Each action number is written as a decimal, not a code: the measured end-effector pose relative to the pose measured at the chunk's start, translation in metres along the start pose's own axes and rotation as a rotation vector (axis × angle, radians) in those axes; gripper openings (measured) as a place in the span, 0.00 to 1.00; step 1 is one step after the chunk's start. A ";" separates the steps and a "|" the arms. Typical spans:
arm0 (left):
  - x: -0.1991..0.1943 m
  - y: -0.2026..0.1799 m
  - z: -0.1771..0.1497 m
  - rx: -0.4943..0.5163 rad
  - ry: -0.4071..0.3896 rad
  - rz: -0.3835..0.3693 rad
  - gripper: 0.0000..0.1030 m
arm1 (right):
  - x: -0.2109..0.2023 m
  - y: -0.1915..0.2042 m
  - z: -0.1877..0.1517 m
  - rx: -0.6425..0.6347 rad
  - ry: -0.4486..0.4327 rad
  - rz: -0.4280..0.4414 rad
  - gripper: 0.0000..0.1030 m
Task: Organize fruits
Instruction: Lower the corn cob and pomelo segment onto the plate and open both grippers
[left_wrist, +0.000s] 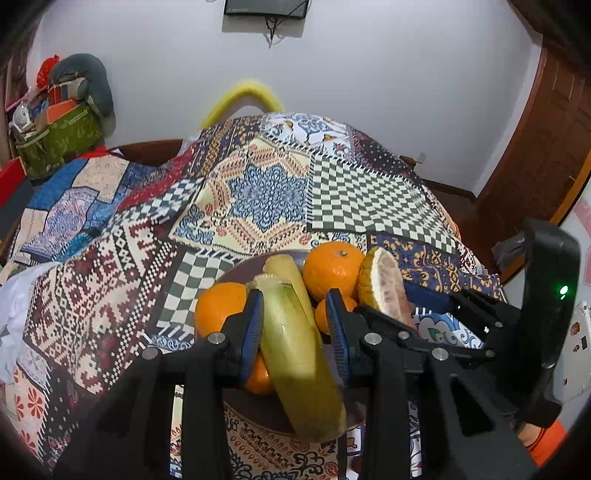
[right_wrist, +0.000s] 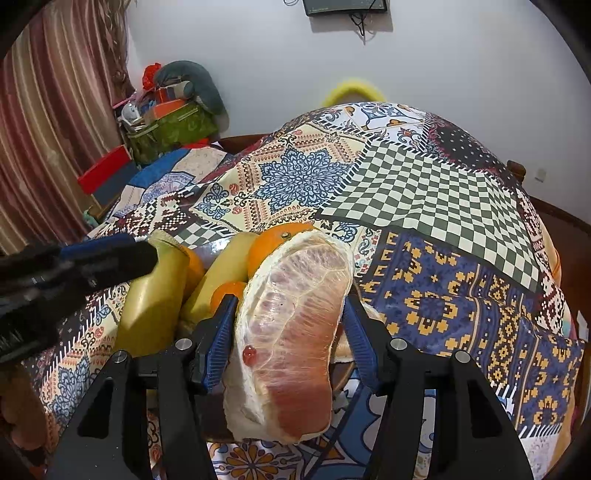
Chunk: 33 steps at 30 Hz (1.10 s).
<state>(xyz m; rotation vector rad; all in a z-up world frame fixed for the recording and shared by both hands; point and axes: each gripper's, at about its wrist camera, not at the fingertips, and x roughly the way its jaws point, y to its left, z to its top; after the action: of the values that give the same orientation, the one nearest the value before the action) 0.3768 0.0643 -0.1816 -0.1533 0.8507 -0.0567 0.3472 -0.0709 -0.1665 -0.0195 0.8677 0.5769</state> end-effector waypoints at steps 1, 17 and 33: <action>0.001 0.001 -0.001 -0.004 0.003 0.001 0.34 | 0.000 -0.001 0.000 0.005 0.004 0.005 0.53; -0.046 -0.005 -0.007 0.027 -0.061 0.034 0.34 | -0.033 0.001 -0.003 0.002 -0.026 -0.053 0.65; -0.148 -0.021 -0.033 0.035 -0.171 0.014 0.37 | -0.137 0.039 -0.020 -0.064 -0.210 -0.117 0.79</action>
<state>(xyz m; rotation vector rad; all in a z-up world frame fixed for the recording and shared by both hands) 0.2549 0.0565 -0.0892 -0.1179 0.6792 -0.0443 0.2450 -0.1076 -0.0718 -0.0667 0.6397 0.4876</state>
